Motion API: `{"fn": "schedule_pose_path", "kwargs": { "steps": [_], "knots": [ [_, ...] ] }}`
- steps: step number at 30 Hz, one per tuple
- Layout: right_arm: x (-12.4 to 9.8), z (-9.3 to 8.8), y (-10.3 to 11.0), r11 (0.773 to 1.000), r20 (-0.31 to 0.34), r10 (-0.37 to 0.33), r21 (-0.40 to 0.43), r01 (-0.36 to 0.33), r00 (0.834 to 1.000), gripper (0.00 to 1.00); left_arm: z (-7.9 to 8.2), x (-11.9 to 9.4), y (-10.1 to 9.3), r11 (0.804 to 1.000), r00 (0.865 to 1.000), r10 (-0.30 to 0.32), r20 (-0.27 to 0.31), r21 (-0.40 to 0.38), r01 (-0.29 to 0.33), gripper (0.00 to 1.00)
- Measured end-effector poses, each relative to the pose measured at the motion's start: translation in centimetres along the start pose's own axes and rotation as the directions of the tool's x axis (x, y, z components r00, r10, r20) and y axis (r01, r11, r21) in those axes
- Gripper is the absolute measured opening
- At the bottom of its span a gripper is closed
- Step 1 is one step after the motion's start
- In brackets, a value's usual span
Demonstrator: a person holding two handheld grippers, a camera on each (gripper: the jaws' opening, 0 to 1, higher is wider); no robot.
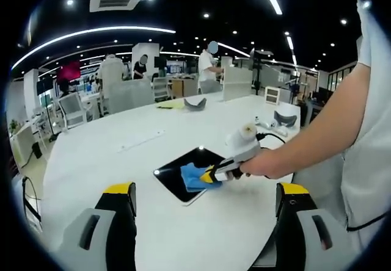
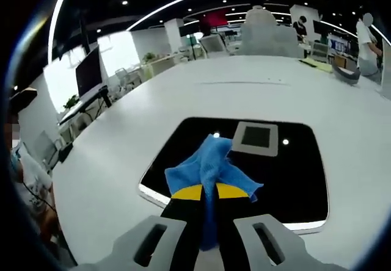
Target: Wipe the mirror surface with the cleaning cloth until all visible marks leave the cleaned area.
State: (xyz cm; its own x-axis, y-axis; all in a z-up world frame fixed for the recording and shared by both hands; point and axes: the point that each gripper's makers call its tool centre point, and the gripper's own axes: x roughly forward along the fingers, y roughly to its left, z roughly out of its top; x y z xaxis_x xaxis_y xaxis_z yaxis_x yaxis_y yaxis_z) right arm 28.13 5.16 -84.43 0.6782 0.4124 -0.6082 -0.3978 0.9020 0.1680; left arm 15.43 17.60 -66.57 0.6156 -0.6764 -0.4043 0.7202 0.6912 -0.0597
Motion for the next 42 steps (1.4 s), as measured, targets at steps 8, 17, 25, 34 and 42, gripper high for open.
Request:
{"fn": "schedule_pose_path", "kwargs": {
  "steps": [8, 17, 25, 34, 42],
  "knots": [
    [0.4, 0.3, -0.2, 1.000, 0.002, -0.013, -0.002, 0.013, 1.000, 0.01, -0.5, -0.1, 0.7, 1.000, 1.000, -0.002, -0.005, -0.007, 0.002, 0.95],
    [1.0, 0.9, -0.5, 1.000, 0.001, -0.017, -0.004, 0.017, 1.000, 0.01, -0.5, 0.4, 1.1, 1.000, 1.000, -0.007, -0.002, -0.008, 0.007, 0.95],
    [1.9, 1.8, -1.1, 1.000, -0.003, -0.028, -0.004, 0.028, 1.000, 0.01, -0.3, 0.8, 1.4, 1.000, 1.000, -0.006, 0.007, -0.015, 0.006, 0.95],
    [3.2, 2.9, -2.0, 0.999, -0.017, -0.044, -0.008, 0.044, 0.999, 0.01, -0.8, 0.9, 1.7, 1.000, 1.000, -0.005, -0.003, -0.023, 0.005, 0.95],
    [3.9, 3.6, -2.6, 0.999, -0.020, -0.045, -0.016, 0.045, 0.999, 0.01, -1.5, 1.0, 2.2, 0.999, 1.000, -0.001, -0.014, -0.037, 0.000, 0.95]
  ]
}}
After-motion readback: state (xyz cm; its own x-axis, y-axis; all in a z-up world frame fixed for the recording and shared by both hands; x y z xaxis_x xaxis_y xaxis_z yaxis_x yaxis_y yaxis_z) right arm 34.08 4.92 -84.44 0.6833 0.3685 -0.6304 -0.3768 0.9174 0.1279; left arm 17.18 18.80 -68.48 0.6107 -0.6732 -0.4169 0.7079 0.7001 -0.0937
